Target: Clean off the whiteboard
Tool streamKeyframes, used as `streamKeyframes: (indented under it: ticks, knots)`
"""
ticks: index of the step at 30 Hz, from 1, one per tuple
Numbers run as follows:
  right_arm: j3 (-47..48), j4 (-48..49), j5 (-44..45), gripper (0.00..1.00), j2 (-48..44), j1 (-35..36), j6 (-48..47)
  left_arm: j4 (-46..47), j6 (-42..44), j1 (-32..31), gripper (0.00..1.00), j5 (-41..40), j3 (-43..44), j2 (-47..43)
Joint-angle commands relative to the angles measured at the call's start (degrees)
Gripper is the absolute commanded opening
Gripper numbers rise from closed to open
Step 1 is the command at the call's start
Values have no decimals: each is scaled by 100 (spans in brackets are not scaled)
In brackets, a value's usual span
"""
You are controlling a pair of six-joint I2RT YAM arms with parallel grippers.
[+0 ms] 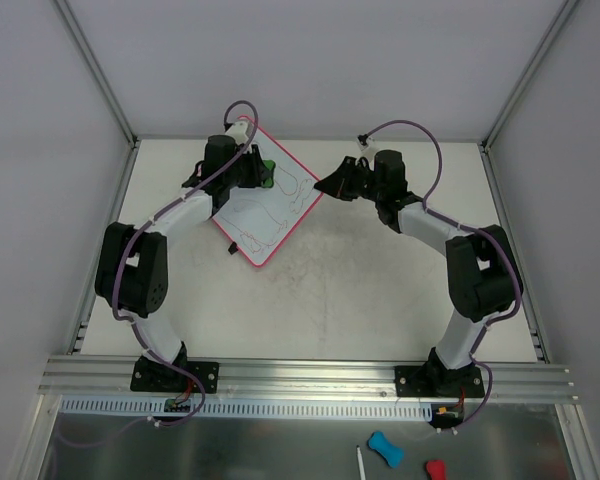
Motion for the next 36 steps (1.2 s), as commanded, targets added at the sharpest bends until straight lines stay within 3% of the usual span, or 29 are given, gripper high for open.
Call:
streamKeyframes:
  ticks: [1, 14, 18, 28, 32, 36]
  knots:
    - [208, -95, -63, 0, -103, 470, -489, -400, 348, -595, 0, 233, -137, 2]
    - [76, -86, 51, 0, -217, 567, -639, -462, 1148, -1177, 0, 681, -251, -139]
    - [58, -86, 60, 0, -226, 593, -639, -488, 1140, -1177, 0, 201, -312, -121]
    - [-3, -86, 121, 0, -279, 602, -674, -971, 323, -580, 0, -294, -118, 143]
    - [-21, -86, 113, 0, -270, 602, -656, -971, 392, -149, 0, 5, -347, -15]
    - [-21, -78, 104, 0, -261, 602, -647, -963, 533, -166, 0, 22, -444, -86]
